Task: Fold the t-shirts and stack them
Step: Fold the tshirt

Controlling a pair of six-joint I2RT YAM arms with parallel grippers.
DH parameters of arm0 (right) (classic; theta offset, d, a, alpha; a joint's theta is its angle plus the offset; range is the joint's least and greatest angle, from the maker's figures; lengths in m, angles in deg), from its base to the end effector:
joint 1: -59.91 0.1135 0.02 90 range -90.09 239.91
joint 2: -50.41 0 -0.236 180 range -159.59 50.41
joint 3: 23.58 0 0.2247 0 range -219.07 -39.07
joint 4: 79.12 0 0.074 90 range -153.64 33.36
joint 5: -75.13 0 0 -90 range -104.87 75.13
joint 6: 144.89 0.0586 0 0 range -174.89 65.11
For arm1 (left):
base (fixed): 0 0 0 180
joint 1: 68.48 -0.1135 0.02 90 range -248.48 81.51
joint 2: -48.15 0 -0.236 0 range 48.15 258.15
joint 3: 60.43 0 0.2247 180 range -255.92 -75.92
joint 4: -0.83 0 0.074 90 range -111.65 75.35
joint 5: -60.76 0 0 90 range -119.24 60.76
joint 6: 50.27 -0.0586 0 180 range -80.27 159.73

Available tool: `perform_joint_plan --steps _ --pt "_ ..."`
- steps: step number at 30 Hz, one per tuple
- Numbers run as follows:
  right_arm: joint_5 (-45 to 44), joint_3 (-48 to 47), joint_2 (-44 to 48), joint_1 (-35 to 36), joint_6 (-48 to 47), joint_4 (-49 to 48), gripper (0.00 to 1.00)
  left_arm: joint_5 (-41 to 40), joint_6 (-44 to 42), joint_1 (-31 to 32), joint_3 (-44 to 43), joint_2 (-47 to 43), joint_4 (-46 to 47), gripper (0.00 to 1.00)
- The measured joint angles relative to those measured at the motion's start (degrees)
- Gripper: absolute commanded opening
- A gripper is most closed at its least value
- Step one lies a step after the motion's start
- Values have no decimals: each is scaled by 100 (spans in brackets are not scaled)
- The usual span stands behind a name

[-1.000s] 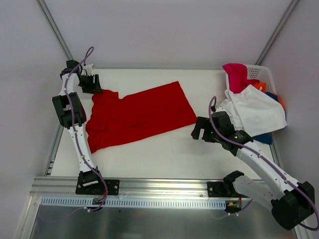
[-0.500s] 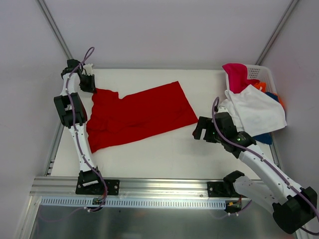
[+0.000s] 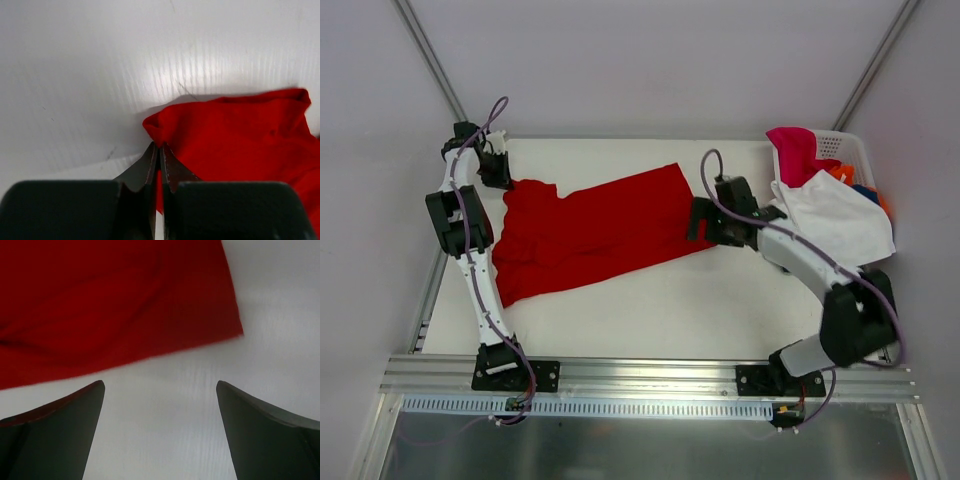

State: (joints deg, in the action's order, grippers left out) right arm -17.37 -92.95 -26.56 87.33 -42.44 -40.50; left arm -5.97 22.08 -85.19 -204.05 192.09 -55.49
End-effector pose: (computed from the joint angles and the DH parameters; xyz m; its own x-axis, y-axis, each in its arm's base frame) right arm 0.2508 0.1272 0.2180 -0.7192 -0.1305 -0.6824 -0.2849 0.9512 0.1184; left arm 0.4911 0.1233 0.1444 -0.7793 0.0569 -0.6241 0.1891 0.9708 -0.1477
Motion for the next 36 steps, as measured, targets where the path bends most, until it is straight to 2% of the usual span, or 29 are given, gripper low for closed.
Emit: perform_joint_plan --steps 4,10,16,25,36 --pt "745 -1969 -2100 -348 -249 -365 99 129 -2 0 577 -404 -63 0" --pt "1738 -4629 -4601 -807 -363 -380 99 339 -4 0 1255 -1270 -125 0" --pt "2531 -6089 -6048 -1158 -323 -310 99 535 17 0 1773 -1902 -96 0" --pt "3226 -7567 -7167 -1716 223 -754 99 699 74 0 2267 -1985 -136 0" --pt "3311 -7654 -7305 -2039 745 -1567 100 922 245 66 2288 -2009 -144 0"
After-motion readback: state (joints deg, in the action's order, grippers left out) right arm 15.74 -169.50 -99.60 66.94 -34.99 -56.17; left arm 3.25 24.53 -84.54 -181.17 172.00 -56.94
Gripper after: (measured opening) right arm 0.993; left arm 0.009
